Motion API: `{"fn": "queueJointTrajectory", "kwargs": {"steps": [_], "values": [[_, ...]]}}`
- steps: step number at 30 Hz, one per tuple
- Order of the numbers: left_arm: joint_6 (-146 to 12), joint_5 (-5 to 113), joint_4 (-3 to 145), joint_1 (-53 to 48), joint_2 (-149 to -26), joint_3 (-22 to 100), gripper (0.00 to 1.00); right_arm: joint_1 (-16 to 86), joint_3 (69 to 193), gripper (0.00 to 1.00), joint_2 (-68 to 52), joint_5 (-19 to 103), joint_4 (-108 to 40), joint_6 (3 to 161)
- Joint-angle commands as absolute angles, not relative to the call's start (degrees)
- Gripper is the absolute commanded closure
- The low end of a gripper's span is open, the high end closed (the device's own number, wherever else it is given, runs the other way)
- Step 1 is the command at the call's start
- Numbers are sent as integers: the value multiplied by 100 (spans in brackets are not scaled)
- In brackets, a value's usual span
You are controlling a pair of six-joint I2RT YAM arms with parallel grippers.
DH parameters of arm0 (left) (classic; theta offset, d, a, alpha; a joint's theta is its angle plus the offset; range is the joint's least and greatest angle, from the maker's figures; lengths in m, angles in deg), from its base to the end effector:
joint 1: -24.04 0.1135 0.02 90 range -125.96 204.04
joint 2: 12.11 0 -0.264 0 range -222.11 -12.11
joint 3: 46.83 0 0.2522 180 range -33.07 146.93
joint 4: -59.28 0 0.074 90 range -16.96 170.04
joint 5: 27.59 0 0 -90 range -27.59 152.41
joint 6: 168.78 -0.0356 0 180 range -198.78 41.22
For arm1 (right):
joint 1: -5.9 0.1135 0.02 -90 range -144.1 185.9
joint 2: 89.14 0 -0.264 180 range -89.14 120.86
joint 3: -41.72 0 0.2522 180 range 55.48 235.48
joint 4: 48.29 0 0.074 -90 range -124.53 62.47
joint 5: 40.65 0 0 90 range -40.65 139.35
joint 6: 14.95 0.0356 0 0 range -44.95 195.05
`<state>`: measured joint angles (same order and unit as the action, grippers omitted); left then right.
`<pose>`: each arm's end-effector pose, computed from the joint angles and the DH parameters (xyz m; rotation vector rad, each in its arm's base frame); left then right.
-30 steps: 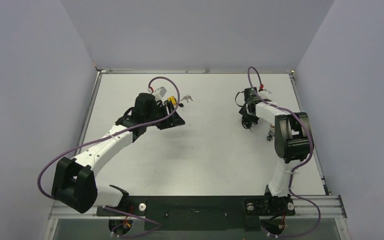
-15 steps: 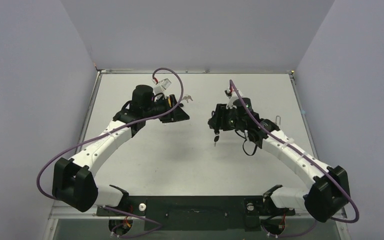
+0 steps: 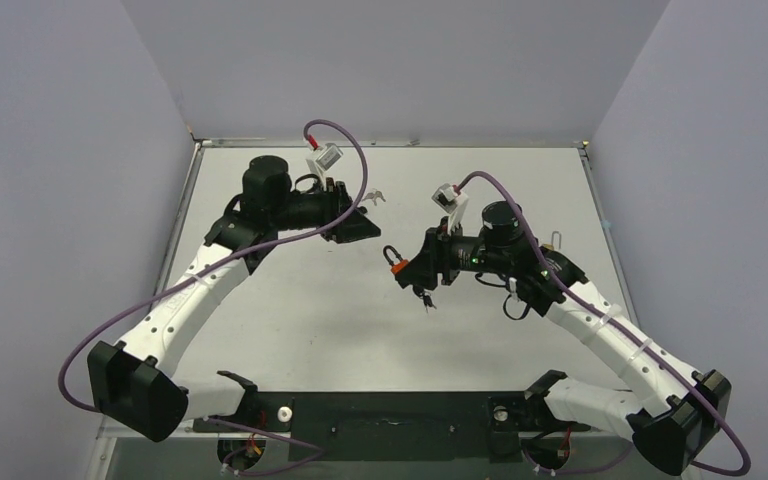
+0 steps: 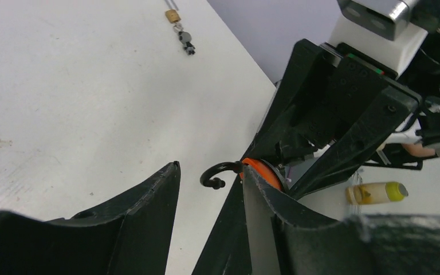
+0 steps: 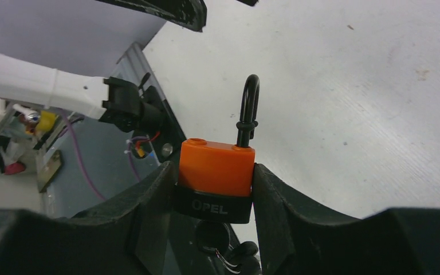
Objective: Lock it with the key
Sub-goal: Pick up the lock from the center of the board, then lock the lock.
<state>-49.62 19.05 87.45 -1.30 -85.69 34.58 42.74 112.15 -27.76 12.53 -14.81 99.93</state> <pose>0.2506 -0.1457 0.3664 0.4843 2.0094 -1.3388 0.1760 0.1585 0.3425 -0.6704 2.0537 1.3014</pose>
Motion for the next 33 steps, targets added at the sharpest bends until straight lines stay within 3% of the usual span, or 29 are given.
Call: {"fn": "queueJointTrajectory", "kwargs": {"steps": [1,5,9,13,33], "values": [[-5400,945,8403,-75,-8270,3864,59,4360,11826,100,-3000,247,-2023,10318],[-5197,87,7993,-41,-8195,3934,59,4397,12248,100,-3120,27,-1803,10455],[-3755,-644,5727,-39,-8205,3596,59,4489,12542,100,-3283,-48,-1749,10620],[-2950,-917,4814,-94,-8280,3470,59,4616,12616,99,-3342,32,-1727,10661],[-3061,-1318,4736,-463,-7936,3290,62,4824,13136,100,-3103,160,-1468,10548]]}}
